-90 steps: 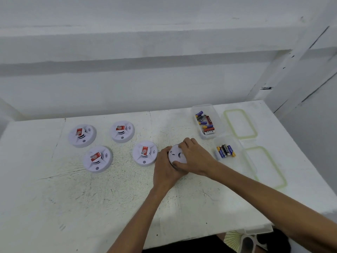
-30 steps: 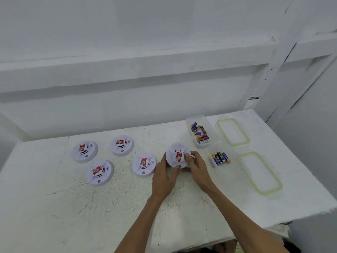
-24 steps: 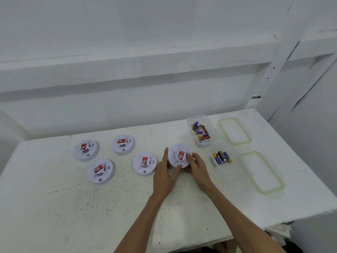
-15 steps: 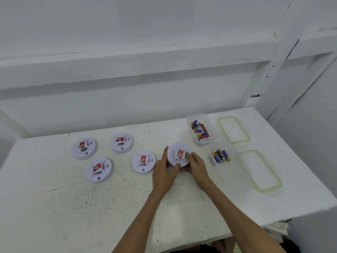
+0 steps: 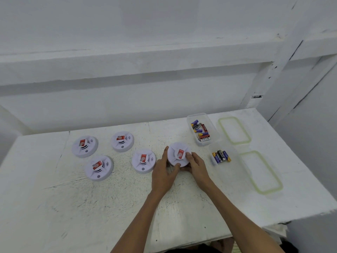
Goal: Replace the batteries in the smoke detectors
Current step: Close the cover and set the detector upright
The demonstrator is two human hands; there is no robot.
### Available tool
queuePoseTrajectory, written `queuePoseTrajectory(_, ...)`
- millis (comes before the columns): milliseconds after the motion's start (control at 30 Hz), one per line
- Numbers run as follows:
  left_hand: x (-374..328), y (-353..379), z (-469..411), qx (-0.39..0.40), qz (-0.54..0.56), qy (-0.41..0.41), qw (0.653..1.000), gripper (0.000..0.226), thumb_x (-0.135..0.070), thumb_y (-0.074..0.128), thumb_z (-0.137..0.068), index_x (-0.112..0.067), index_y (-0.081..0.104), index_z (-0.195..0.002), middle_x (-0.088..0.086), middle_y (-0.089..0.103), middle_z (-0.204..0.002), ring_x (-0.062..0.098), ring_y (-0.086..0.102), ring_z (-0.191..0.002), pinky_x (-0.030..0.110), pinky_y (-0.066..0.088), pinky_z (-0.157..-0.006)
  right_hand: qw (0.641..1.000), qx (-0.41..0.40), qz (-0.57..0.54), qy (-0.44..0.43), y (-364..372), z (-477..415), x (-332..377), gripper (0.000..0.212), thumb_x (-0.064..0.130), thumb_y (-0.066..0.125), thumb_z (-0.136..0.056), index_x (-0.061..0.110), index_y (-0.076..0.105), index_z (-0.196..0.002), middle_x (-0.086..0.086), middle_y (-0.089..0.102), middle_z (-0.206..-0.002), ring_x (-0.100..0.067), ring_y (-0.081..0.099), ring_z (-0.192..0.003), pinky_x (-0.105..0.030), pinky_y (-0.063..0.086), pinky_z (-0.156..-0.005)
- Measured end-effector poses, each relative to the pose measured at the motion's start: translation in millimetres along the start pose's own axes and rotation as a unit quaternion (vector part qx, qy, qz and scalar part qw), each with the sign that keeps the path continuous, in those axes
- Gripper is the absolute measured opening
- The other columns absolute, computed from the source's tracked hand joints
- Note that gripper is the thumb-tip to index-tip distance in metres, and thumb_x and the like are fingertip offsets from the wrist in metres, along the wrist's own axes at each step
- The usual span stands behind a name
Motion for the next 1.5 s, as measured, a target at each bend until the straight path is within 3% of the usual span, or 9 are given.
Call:
queuePoseTrajectory(133,1.7,-0.6,1.0,-0.003,0.005,-0.002,1.0,0.069,-0.054,0.056,-0.092,-0.034,0.036,-0.155,-0.045,0.052,-0.123,-0.012,0.054,-0.114,0.015,0.048,-0.091,1.0,-0.004,-0.003,-0.001,-0.6,0.6,1.1,0.028,0.039,0.052,-0.101,0.02,0.07,-0.113,-0.004,0.074,-0.109,-0.024,0.07,-0.102,-0.051,0.058,-0.088)
queuePoseTrajectory(233,-0.5,-0.6,0.2,-0.009,-0.008,0.0,1.0,0.072,-0.042,0.069,-0.092,-0.028,0.036,-0.155,-0.029,0.048,-0.143,-0.011,0.047,-0.128,0.007,0.041,-0.097,1.0,-0.004,-0.007,-0.004,-0.1,0.3,0.8,0.027,0.041,0.053,-0.1,0.025,0.07,-0.114,-0.003,0.073,-0.111,-0.024,0.07,-0.104,-0.051,0.059,-0.087)
queuePoseTrajectory(433,1.4,0.9,-2.7,-0.006,-0.01,0.012,1.0,0.077,-0.036,0.073,-0.092,-0.026,0.034,-0.157,-0.014,0.051,-0.15,-0.001,0.049,-0.133,0.02,0.046,-0.104,1.0,-0.004,-0.005,-0.01,-0.3,0.0,0.6,0.029,0.045,0.053,-0.099,0.027,0.07,-0.115,-0.002,0.073,-0.113,-0.024,0.069,-0.106,-0.052,0.058,-0.087)
queuePoseTrajectory(667,3.0,2.1,-2.9,-0.003,-0.013,0.012,1.0,0.077,-0.036,0.072,-0.092,-0.027,0.032,-0.157,-0.025,0.049,-0.143,-0.011,0.049,-0.127,0.018,0.046,-0.102,1.0,-0.003,0.007,-0.007,0.2,-1.7,-1.9,0.035,0.057,0.055,-0.093,0.032,0.07,-0.113,-0.001,0.073,-0.113,-0.025,0.068,-0.107,-0.054,0.057,-0.088)
queuePoseTrajectory(800,1.8,1.4,-2.6,-0.003,-0.003,0.008,1.0,0.077,-0.043,0.068,-0.09,-0.025,0.034,-0.157,-0.025,0.051,-0.142,-0.009,0.05,-0.127,0.015,0.046,-0.1,1.0,-0.001,0.007,-0.007,-0.5,-1.1,-1.5,0.032,0.05,0.053,-0.097,0.029,0.07,-0.114,-0.001,0.073,-0.113,-0.024,0.069,-0.107,-0.053,0.057,-0.089)
queuePoseTrajectory(900,2.5,0.7,-1.6,-0.005,-0.003,-0.001,1.0,0.073,-0.038,0.067,-0.093,-0.022,0.036,-0.156,-0.037,0.048,-0.133,-0.017,0.05,-0.119,0.007,0.044,-0.092,1.0,-0.003,-0.001,-0.001,-1.5,-0.7,-1.1,0.032,0.044,0.053,-0.1,0.023,0.069,-0.118,-0.003,0.073,-0.113,-0.024,0.069,-0.105,-0.051,0.058,-0.089)
queuePoseTrajectory(1033,1.8,-0.4,-1.7,-0.004,-0.009,0.007,1.0,0.075,-0.038,0.071,-0.092,-0.025,0.034,-0.157,-0.021,0.053,-0.144,-0.006,0.051,-0.128,0.015,0.047,-0.1,1.0,-0.003,-0.009,0.0,-0.9,1.2,0.8,0.033,0.041,0.052,-0.101,0.018,0.068,-0.119,-0.004,0.073,-0.113,-0.024,0.069,-0.105,-0.05,0.059,-0.087)
queuePoseTrajectory(1167,0.4,0.1,-2.0,0.001,-0.009,0.015,1.0,0.077,-0.036,0.072,-0.092,-0.026,0.033,-0.157,-0.031,0.047,-0.142,-0.01,0.048,-0.129,0.013,0.045,-0.101,1.0,-0.003,-0.01,-0.003,-1.2,1.4,1.0,0.032,0.04,0.052,-0.101,0.019,0.068,-0.12,-0.003,0.073,-0.114,-0.024,0.069,-0.106,-0.05,0.059,-0.087)
queuePoseTrajectory(1500,2.3,1.2,-2.8,0.001,-0.014,0.013,1.0,0.079,-0.047,0.067,-0.089,-0.025,0.033,-0.158,-0.033,0.046,-0.14,-0.011,0.048,-0.129,0.025,0.049,-0.105,1.0,-0.005,-0.003,-0.003,-0.8,0.2,0.6,0.031,0.04,0.052,-0.101,0.02,0.069,-0.117,-0.003,0.073,-0.112,-0.024,0.07,-0.104,-0.05,0.059,-0.087)
Point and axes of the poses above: each hand's wrist, its own z-axis away from the middle knuckle, its own y-axis out of the palm, x = y × z, the point moved 6 cm from there along -z, towards the middle knuckle
